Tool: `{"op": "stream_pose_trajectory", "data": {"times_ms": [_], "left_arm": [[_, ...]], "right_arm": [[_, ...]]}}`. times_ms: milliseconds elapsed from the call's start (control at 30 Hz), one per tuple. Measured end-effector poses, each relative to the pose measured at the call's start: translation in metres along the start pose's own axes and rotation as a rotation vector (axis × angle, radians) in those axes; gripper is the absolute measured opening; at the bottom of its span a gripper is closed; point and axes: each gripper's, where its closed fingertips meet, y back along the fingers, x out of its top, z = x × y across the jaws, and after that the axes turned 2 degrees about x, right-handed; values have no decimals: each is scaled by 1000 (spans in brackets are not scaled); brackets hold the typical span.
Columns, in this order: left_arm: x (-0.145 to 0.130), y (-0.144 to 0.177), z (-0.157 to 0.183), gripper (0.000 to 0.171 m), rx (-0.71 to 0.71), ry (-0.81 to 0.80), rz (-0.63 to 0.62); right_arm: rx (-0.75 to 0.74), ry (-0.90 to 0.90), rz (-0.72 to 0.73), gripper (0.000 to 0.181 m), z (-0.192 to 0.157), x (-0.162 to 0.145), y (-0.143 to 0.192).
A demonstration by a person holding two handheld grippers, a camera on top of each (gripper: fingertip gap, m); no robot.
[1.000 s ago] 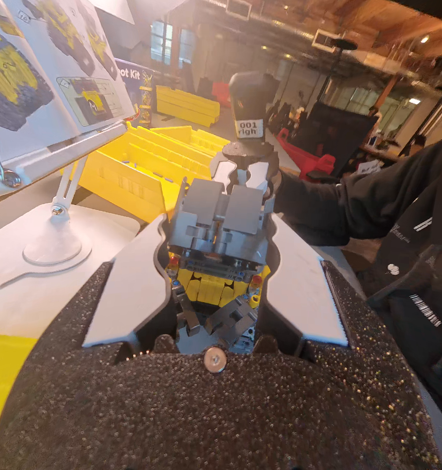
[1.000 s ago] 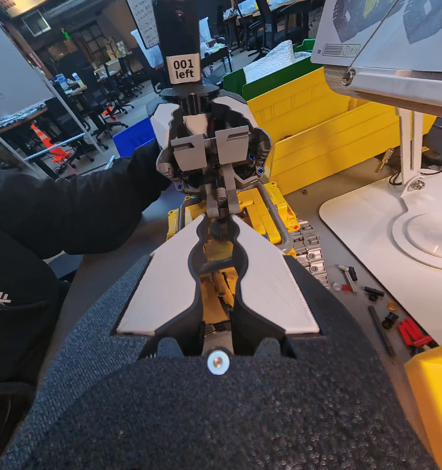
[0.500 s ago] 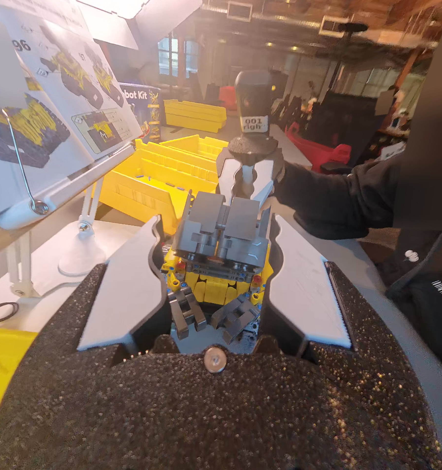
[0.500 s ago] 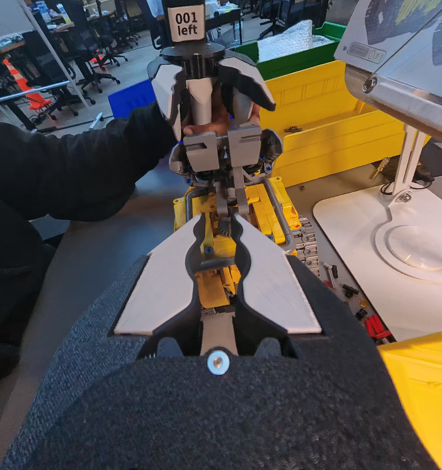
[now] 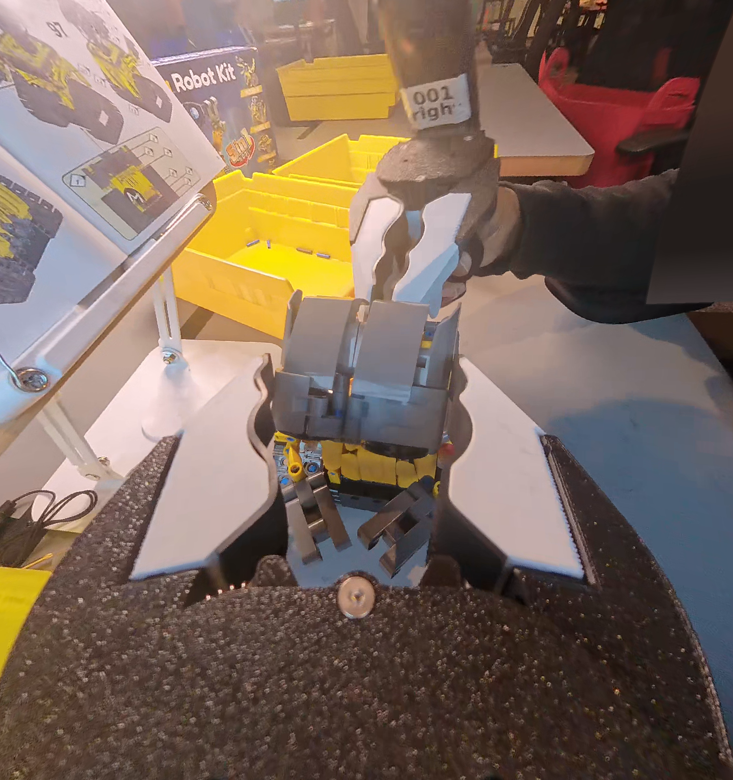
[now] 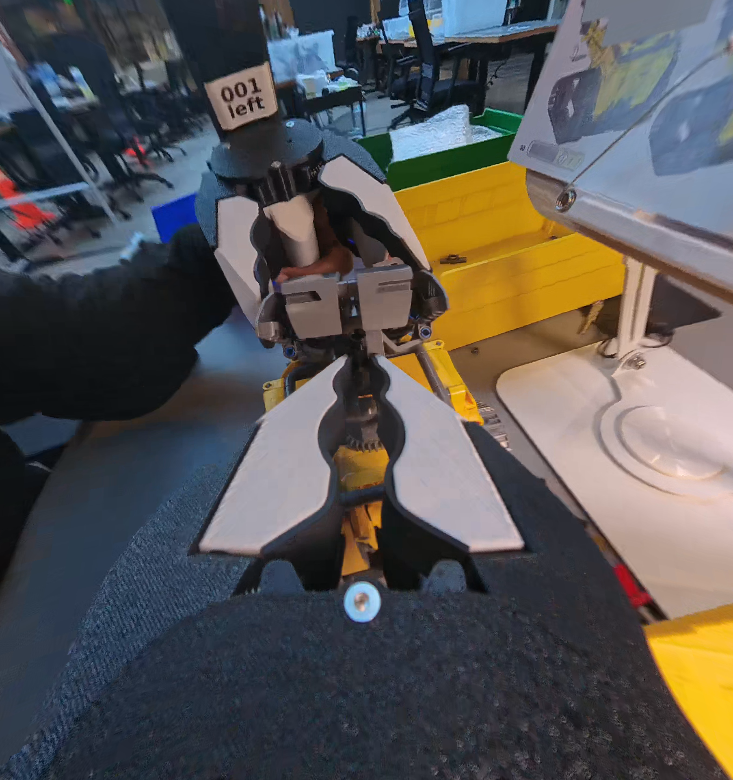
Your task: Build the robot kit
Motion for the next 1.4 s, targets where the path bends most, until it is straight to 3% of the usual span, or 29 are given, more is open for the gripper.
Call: {"op": "stream_pose_trajectory", "data": {"times_ms": [167, 367, 633, 833, 967, 1400], "left_arm": [[2, 0, 0, 81, -17, 26, 28], [4, -1, 1, 81, -25, 30, 40], [6, 0, 2, 82, -8, 4, 39], [-8, 0, 0, 99, 16, -37, -44], [-5, -1, -3, 87, 36, -36, -32], [-2, -1, -2, 86, 46, -49, -35]], "right_arm": [[156, -263, 60, 6, 0, 0, 2], [216, -327, 74, 6, -1, 0, 4], [203, -292, 75, 6, -2, 0, 5], [205, -297, 95, 7, 0, 0, 6], [218, -306, 102, 7, -1, -1, 8], [220, -279, 130, 7, -1, 0, 8]]}}
